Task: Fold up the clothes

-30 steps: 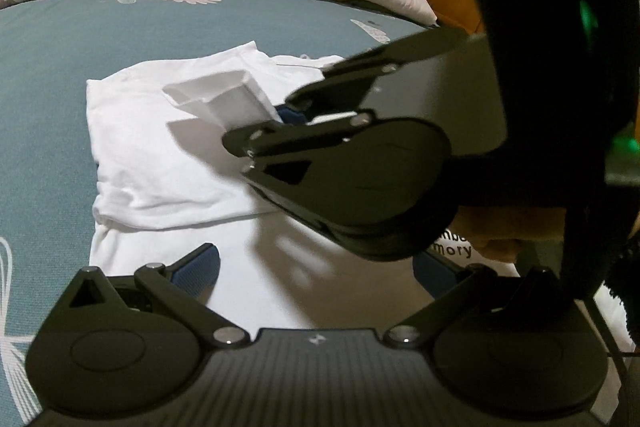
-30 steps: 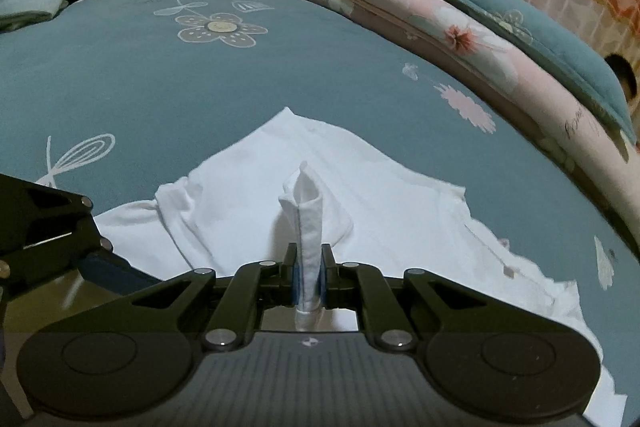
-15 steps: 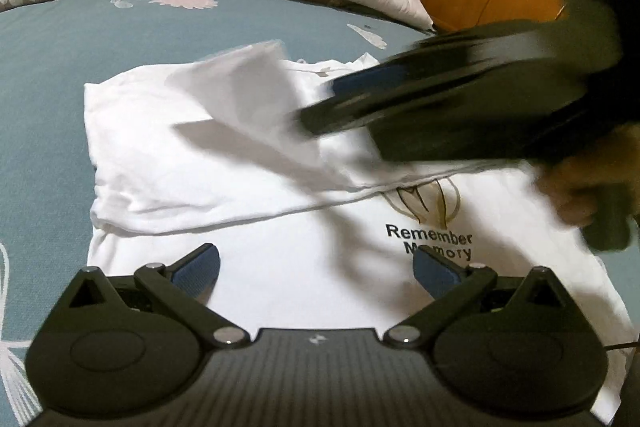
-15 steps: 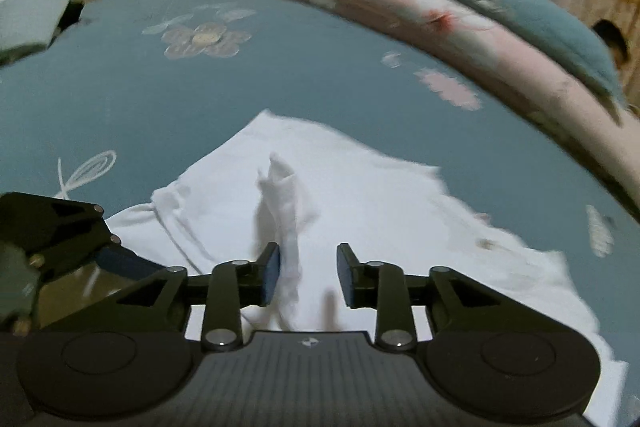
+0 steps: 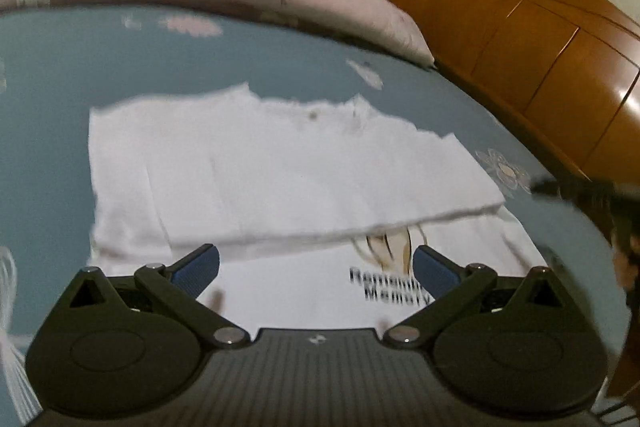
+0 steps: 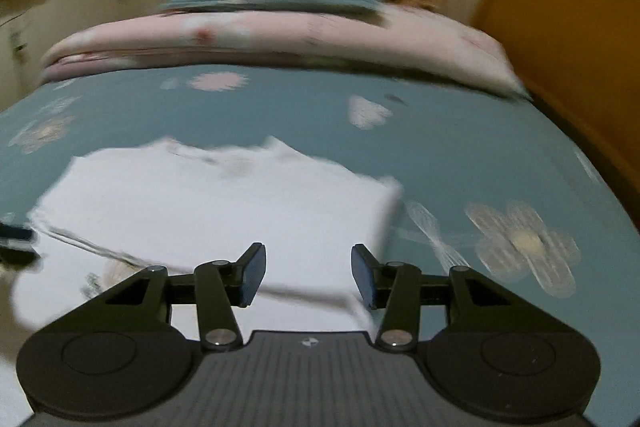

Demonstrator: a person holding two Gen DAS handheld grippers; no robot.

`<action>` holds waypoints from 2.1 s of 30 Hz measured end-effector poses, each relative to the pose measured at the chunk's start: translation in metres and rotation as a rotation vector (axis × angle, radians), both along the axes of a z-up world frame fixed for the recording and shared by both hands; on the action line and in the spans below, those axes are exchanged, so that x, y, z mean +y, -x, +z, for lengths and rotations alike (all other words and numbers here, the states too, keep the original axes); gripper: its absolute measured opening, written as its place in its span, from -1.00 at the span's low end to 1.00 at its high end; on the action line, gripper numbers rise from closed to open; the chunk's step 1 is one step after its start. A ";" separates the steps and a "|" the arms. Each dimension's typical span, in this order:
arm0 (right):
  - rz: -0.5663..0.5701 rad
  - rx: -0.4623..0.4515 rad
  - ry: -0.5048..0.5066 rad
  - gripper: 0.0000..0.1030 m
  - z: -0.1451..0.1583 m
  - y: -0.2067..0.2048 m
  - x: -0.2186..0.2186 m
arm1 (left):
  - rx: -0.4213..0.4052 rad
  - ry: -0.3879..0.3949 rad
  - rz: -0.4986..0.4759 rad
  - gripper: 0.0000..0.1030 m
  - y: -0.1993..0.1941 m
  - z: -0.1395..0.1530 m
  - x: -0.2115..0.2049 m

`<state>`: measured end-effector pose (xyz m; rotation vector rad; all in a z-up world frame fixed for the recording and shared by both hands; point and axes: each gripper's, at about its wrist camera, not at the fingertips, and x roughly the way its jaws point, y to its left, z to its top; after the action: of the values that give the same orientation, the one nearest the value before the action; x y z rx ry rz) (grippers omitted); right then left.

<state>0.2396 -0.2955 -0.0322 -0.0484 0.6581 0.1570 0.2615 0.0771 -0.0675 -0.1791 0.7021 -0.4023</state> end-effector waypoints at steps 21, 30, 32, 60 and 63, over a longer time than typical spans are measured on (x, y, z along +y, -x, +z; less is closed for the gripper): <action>-0.129 -0.024 0.026 0.08 -0.068 -0.042 -0.026 | 0.039 -0.183 0.008 0.98 -0.058 -0.041 -0.055; -0.161 -0.012 0.050 0.13 -0.065 -0.020 -0.030 | -0.024 -0.102 0.091 0.91 -0.040 -0.013 -0.015; -0.176 -0.015 0.034 0.16 -0.069 -0.016 -0.029 | -0.018 -0.038 0.170 0.89 -0.042 -0.007 0.008; -0.193 -0.048 -0.035 0.32 -0.077 -0.010 -0.033 | 0.089 -0.190 0.426 -0.93 -0.078 -0.009 0.039; -0.191 -0.048 -0.029 0.33 -0.077 -0.010 -0.031 | 0.123 -0.173 0.435 -0.92 -0.085 -0.015 0.049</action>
<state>0.2496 -0.3264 -0.1092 0.0390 0.6091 -0.0187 0.3465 0.1259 -0.0826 -0.1878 0.7920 0.0864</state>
